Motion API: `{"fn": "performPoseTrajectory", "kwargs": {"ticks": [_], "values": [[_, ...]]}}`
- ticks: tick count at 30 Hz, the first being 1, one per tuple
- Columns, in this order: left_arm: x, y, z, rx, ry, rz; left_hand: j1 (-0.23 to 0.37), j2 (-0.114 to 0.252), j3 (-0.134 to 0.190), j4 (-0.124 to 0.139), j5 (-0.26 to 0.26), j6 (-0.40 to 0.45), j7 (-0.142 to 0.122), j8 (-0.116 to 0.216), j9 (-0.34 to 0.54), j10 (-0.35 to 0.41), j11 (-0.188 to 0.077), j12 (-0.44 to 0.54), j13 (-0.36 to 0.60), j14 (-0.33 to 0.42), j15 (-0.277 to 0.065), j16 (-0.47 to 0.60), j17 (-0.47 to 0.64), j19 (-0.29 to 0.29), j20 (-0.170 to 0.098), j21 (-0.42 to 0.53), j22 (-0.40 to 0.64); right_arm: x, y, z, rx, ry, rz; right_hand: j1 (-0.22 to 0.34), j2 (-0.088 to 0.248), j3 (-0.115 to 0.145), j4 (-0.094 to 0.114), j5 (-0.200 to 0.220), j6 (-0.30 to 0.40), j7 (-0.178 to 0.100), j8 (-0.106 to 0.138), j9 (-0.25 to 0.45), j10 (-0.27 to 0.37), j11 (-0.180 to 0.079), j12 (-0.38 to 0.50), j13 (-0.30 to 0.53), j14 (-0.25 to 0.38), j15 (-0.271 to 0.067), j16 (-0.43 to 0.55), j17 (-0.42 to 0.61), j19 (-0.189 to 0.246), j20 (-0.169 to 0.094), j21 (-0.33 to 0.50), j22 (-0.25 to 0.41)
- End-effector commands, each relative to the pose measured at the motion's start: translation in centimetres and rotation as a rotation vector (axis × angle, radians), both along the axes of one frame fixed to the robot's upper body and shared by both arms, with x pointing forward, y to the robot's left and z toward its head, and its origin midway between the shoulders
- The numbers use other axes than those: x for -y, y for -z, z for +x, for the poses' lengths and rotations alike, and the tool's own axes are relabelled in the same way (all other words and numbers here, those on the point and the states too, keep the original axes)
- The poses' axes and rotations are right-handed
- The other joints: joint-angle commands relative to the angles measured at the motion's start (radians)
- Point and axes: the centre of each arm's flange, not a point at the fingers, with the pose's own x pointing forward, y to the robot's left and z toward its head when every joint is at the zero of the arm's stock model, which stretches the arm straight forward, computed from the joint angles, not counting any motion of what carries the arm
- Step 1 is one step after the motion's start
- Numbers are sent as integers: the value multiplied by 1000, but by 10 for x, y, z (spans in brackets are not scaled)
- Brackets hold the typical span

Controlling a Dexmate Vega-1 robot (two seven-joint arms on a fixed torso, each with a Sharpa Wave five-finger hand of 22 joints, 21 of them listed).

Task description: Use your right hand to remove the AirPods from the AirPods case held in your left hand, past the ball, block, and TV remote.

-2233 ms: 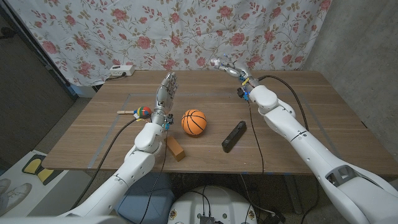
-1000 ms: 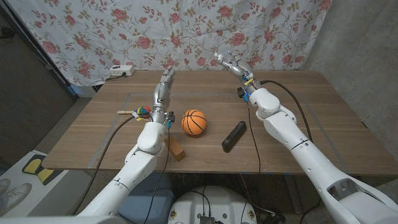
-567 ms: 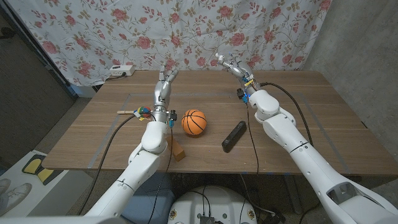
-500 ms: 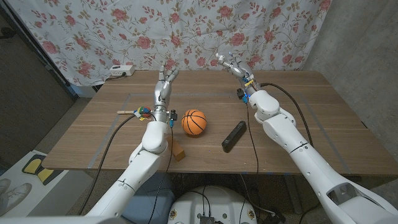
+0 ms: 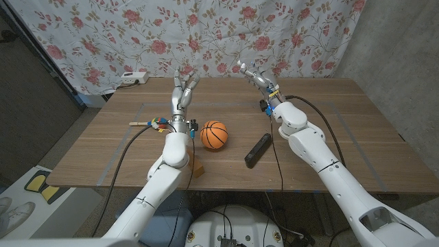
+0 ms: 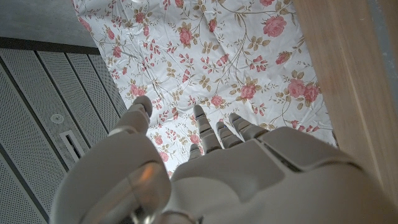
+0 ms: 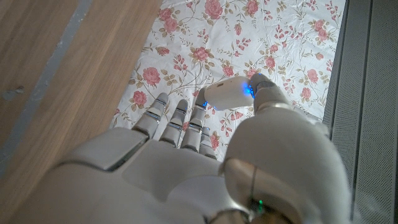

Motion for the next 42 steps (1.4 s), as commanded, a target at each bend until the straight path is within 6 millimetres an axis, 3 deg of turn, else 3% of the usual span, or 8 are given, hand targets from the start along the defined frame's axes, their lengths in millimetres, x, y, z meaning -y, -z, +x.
{"fn": "performPoseTrajectory", "kwargs": {"ticks": [1,4,17,42], "values": [[3,-10,-4,22,-127,86,30,8,4,4,-2,-91,14,12,3,24,-21,8,5,11,-6,12,0,3,7,-1,3,-10,11,-5,-42,-18,26,8,1,8,2,10,10,-3,7,0,150,-141,30,14,8,-107,1,4,6,9,-3,3],[7,-11,-5,27,-136,67,55,10,6,1,0,-114,28,9,3,22,-29,4,5,7,-8,11,0,3,10,-2,3,-11,11,-6,-42,-22,23,18,3,12,-3,11,17,-10,7,0,150,-143,30,13,8,-108,0,4,4,8,-3,3],[18,-10,-10,75,-304,56,107,3,6,-3,0,-112,27,21,3,48,-47,6,8,10,-7,13,0,2,22,-3,2,-17,10,-13,-49,-63,62,13,0,8,2,13,21,-9,3,0,146,-140,30,14,5,-103,-2,6,3,10,-4,4],[29,-1,-6,61,-295,3,170,-8,-5,2,-2,-82,26,35,4,75,-46,4,13,45,-7,22,0,21,30,0,3,-46,21,-40,-20,71,99,8,-11,-1,4,14,53,5,3,1,160,-125,37,7,26,-93,1,9,11,29,-1,4]]}}
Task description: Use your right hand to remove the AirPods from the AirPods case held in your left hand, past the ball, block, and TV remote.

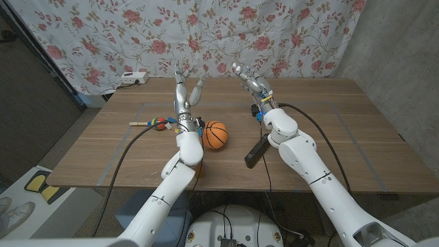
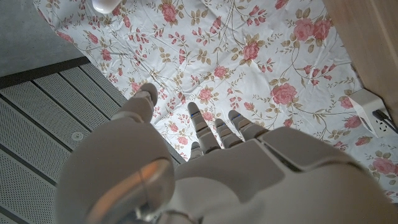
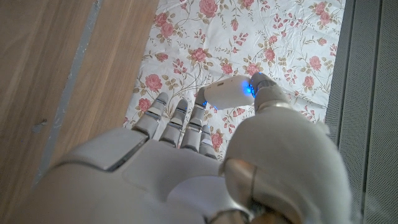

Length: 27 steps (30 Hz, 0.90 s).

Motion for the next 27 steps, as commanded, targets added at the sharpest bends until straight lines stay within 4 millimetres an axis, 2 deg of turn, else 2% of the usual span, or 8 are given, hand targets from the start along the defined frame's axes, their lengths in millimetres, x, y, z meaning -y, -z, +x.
{"fn": "performPoseTrajectory", "kwargs": {"ticks": [1,12,17,27], "values": [[5,3,2,-5,-2,-9,17,3,-6,3,-2,-87,4,7,4,11,0,0,5,8,2,7,0,9,-1,0,3,-11,3,-12,20,69,-3,0,-4,-1,5,6,7,-2,3,1,146,-138,18,7,8,-92,1,5,1,12,3,1],[14,0,6,0,-2,6,30,3,-10,4,-2,-87,6,6,4,14,-2,-2,7,10,1,6,0,9,2,0,3,-22,-1,-17,25,59,-6,0,0,-4,7,5,9,0,-3,1,135,-128,17,6,4,-89,0,8,-4,19,0,2],[22,4,11,20,43,-15,53,2,-17,5,-3,-92,10,3,4,24,-5,-2,9,39,2,14,1,32,6,7,4,-24,-3,-19,24,58,-3,3,2,-4,6,4,9,2,-5,2,131,-125,18,6,5,-89,0,9,5,25,3,1],[30,5,15,5,57,6,97,0,-23,2,1,-126,22,-7,5,27,-10,-6,14,36,4,6,2,18,12,-1,4,-24,-7,-18,10,44,18,3,6,-6,8,3,10,2,-8,2,126,-125,20,7,2,-89,-1,12,0,28,1,1]]}}
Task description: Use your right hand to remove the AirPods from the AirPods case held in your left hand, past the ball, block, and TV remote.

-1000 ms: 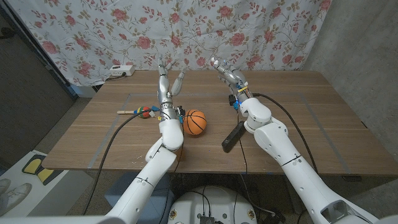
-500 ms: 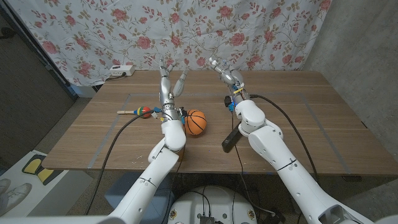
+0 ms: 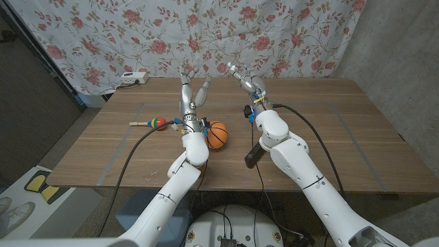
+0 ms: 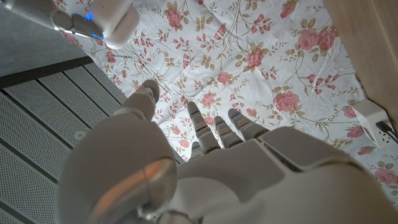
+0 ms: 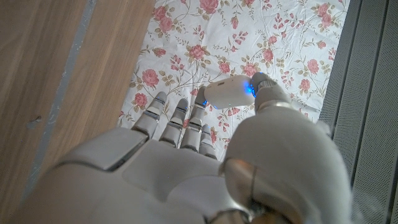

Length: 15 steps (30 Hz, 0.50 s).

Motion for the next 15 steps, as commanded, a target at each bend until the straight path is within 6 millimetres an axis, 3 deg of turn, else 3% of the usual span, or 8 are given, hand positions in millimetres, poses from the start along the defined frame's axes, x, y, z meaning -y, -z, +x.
{"fn": "performPoseTrajectory", "kwargs": {"ticks": [1,10,15], "values": [[11,2,6,-3,17,2,29,-7,-9,0,2,-125,9,-8,5,16,-4,-2,5,-1,3,-4,2,-4,8,-1,2,-3,-4,-1,-10,-14,14,1,10,-2,4,8,5,-4,-1,2,126,-125,8,6,2,-89,-1,3,0,7,1,1],[14,3,9,19,29,-39,63,-24,-30,6,8,-133,12,-4,5,76,-4,18,13,-7,-4,-9,2,-9,13,-3,1,-9,0,-1,-24,-25,4,2,12,-4,4,7,-2,-2,-6,2,120,-127,9,7,0,-89,-3,4,-4,7,-1,2],[17,3,13,12,58,-59,87,-26,-47,13,10,-109,17,6,5,146,-5,40,20,9,-10,-6,1,-1,12,0,1,-11,0,-2,-11,-11,-8,1,13,-5,5,7,-14,1,-11,3,112,-124,8,7,-4,-88,-4,6,-7,8,-1,2]]}}
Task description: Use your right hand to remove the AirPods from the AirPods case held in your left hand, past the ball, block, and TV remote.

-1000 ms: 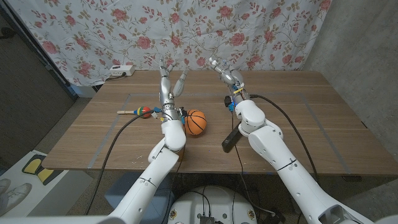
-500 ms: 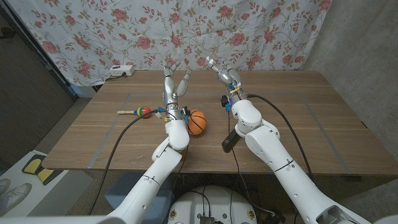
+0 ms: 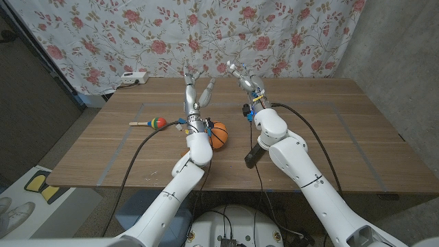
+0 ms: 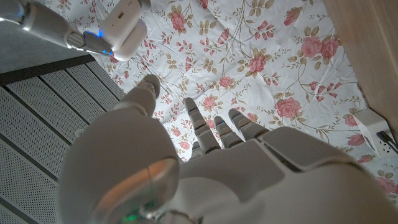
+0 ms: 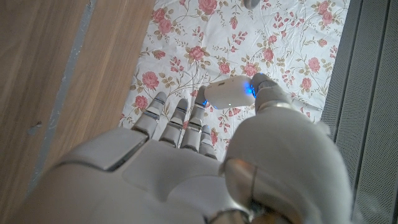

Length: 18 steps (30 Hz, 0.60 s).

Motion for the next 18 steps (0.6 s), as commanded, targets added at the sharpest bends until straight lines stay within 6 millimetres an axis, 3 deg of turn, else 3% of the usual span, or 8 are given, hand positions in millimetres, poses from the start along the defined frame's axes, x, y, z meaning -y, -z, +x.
{"fn": "performPoseTrajectory", "kwargs": {"ticks": [1,6,11,13,18], "values": [[7,2,7,2,33,-50,21,0,-14,3,6,-106,7,11,5,46,0,15,7,14,-13,2,0,10,3,0,1,-6,1,-2,8,10,-19,7,12,-3,2,2,-16,2,-8,3,111,-123,4,6,-5,-88,-5,6,-4,5,-2,2],[11,-1,9,2,42,-10,24,-1,-24,7,5,-95,11,13,5,64,0,17,5,21,-11,2,0,14,-1,1,1,-9,4,-2,5,15,-27,8,14,-3,2,2,-16,1,-8,3,107,-124,3,6,-8,-88,-6,7,-6,4,-2,2],[13,-1,10,-8,38,31,26,-9,-39,10,5,-115,14,2,5,43,1,0,0,2,0,-7,1,4,4,-3,2,-10,4,-2,2,15,-24,10,14,-4,1,2,-17,1,-8,3,103,-125,3,6,-10,-88,-7,8,-7,3,-2,2],[13,0,9,-9,43,31,31,-13,-57,14,7,-139,15,-5,5,1,1,-27,-4,-25,9,-13,2,-7,8,-5,2,-10,3,-2,0,12,-21,10,15,-4,2,2,-17,1,-8,3,103,-125,3,5,-12,-88,-8,8,-8,3,-2,2],[16,0,11,1,41,23,32,-12,-61,15,8,-139,16,-4,5,2,0,-28,-4,-30,9,-13,2,-8,10,-5,2,-9,2,-1,-13,-11,-5,11,16,-5,2,2,-16,0,-7,3,102,-124,4,5,-12,-88,-8,9,-9,2,-2,2]]}}
